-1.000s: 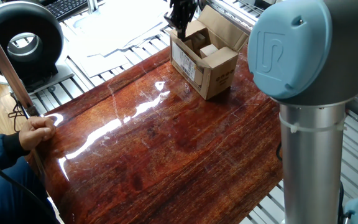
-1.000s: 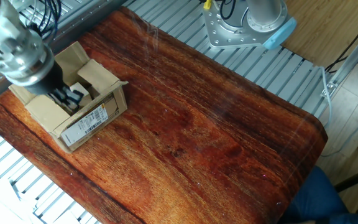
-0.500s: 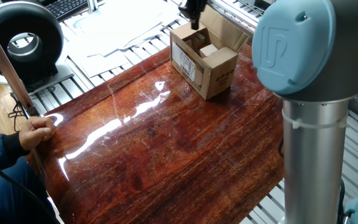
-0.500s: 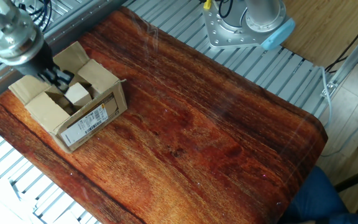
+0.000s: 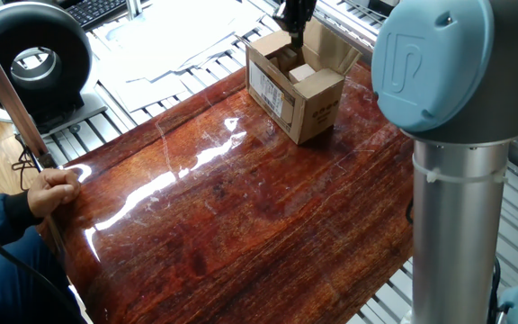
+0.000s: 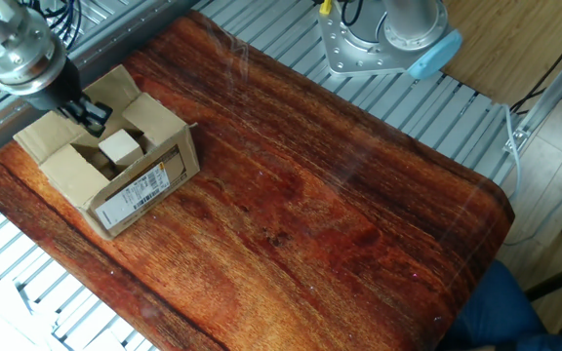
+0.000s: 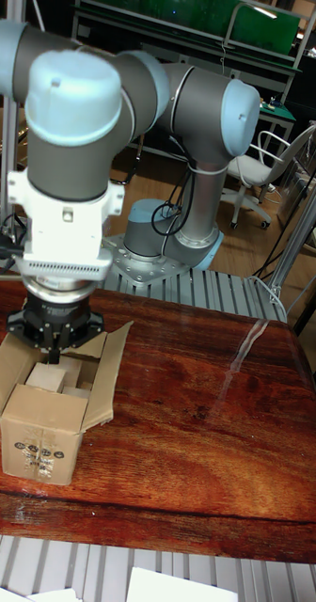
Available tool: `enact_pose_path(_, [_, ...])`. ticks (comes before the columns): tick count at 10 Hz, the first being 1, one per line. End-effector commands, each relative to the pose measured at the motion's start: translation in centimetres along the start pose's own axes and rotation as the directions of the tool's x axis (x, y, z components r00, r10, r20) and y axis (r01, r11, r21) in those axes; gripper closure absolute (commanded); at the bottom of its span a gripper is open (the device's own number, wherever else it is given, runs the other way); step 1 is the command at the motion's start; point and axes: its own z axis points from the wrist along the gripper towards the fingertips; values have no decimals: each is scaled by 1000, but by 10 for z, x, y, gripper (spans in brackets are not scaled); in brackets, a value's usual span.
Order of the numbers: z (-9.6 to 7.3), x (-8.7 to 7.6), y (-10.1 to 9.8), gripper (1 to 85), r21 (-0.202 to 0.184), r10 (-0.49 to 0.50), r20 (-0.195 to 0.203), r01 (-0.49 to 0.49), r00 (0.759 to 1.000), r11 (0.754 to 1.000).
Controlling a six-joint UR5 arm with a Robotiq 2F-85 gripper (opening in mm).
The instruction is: Open a box
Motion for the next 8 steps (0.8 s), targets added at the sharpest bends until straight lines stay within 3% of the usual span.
enact_pose_path(1, [21,-18,5,847,-27,-3,40,4,999,1000])
enact_pose_path(6, [28,-25,2,847,-12,-13,52,14,999,1000])
enact_pose_path(8, [21,-37,3,847,-5,-10,88,11,996,1000])
